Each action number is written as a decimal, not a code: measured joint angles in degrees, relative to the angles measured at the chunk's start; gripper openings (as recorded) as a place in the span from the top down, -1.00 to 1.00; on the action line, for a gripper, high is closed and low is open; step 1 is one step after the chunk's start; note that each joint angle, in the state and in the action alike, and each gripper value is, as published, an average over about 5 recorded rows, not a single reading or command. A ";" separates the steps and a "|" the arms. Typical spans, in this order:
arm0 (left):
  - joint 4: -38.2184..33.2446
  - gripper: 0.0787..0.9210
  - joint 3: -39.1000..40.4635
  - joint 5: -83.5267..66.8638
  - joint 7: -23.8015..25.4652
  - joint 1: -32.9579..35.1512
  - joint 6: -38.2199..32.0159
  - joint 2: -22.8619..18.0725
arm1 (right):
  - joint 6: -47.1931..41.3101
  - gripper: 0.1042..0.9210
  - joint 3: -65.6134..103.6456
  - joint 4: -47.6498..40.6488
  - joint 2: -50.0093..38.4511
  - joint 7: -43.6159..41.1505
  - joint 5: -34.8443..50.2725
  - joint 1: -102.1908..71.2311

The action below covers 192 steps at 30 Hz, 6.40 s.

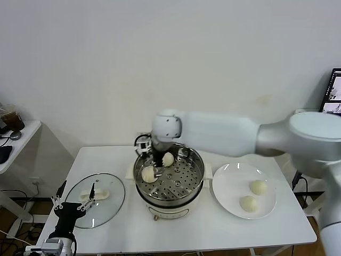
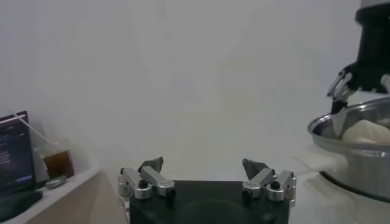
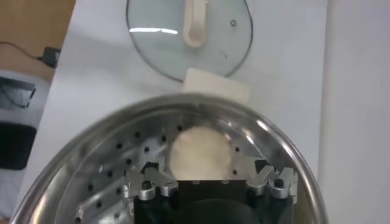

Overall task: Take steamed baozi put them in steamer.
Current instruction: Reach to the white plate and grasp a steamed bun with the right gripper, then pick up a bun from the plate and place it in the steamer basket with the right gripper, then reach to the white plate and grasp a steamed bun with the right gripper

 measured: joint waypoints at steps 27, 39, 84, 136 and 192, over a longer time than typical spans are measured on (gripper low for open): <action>-0.47 -0.77 1.43 1.94 0.31 0.62 0.62 -0.31 | 22.71 -0.76 19.22 15.11 -46.84 -17.20 -32.50 -21.51; -0.57 -0.77 0.64 2.34 0.31 1.39 0.69 -0.77 | 24.70 -0.76 30.34 12.66 -47.73 -13.30 -38.44 -37.98; -0.48 -0.77 -0.28 1.94 0.21 1.17 0.66 -1.14 | 24.04 0.01 33.31 5.00 -40.10 -13.53 -41.41 -42.13; -0.11 -0.77 -1.96 0.67 0.07 0.16 0.53 -1.13 | 57.09 -0.03 2.37 1.91 -0.22 -19.07 -31.49 -4.75; 1.03 -0.77 1.08 1.88 0.35 -1.01 0.55 0.20 | 32.09 -0.76 30.85 1.84 -41.10 -18.87 -40.39 -25.95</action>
